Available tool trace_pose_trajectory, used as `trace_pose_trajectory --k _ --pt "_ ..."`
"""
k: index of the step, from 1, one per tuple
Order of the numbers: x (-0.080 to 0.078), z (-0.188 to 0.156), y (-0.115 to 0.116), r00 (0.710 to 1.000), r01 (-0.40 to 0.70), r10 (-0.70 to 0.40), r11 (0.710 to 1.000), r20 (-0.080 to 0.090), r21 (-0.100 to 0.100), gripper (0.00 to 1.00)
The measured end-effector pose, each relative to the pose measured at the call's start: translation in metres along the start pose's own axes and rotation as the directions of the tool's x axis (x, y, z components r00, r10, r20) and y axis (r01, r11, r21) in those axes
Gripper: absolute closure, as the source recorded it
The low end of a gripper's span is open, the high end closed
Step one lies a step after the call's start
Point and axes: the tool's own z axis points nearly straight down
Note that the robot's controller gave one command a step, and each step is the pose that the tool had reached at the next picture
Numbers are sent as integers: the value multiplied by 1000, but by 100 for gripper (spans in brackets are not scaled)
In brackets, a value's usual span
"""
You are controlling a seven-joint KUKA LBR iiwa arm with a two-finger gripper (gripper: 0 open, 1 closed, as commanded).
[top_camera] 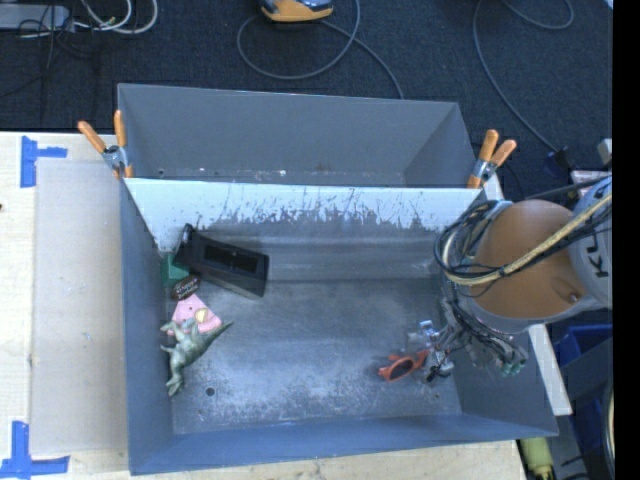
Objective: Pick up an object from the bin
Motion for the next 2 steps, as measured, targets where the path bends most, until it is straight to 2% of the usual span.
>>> trace_pose_trajectory --k 1,2 --pt "-8 -15 1 1000 13 -13 1000 -1 -1 100" --pt "2 -33 6 1000 12 -12 1000 -2 -2 100"
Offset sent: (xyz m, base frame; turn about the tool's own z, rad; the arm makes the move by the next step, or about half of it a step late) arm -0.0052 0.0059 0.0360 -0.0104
